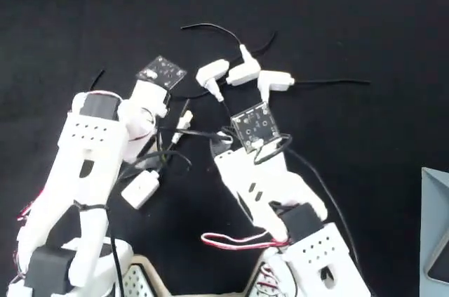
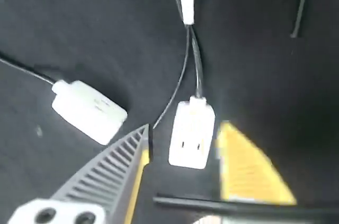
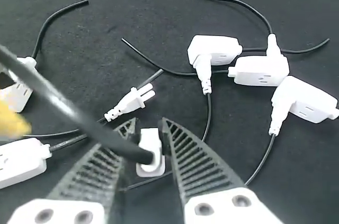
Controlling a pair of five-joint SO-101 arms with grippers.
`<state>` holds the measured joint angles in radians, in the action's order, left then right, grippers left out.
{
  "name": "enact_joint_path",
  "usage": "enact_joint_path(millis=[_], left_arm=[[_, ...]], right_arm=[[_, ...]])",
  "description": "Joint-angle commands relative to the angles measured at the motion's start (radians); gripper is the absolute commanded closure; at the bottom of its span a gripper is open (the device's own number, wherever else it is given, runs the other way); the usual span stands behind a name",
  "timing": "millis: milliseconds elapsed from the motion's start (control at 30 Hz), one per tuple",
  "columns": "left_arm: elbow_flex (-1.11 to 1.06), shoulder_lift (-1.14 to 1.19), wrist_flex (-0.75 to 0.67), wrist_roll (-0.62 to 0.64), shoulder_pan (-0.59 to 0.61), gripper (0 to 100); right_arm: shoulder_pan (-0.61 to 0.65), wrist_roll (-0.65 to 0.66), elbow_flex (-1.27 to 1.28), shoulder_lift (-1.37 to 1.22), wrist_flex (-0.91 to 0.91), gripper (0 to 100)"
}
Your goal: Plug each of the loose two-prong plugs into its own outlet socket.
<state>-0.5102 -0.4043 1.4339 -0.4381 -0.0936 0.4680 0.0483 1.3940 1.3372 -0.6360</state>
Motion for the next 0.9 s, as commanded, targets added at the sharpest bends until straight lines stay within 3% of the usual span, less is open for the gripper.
enact_joint_path(millis=[0,200,500,867], left_arm=[[-0.058,-0.014,0.025,0.002,0.007,77],[-0.22,-0.011,-0.006,0.008,-0.061,77],[-0.496,-0.002,-0.316,0.006,-0.038,77],[-0.518,-0.002,-0.434,0.0,0.065,78]], right_arm=[[-0.011,0.006,-0.024,0.007,-0.002,98.7],[-0.011,0.006,-0.024,0.007,-0.003,98.7],[-0.011,0.006,-0.024,0.007,-0.003,98.7],[-0.011,0.006,-0.022,0.007,-0.003,98.7]])
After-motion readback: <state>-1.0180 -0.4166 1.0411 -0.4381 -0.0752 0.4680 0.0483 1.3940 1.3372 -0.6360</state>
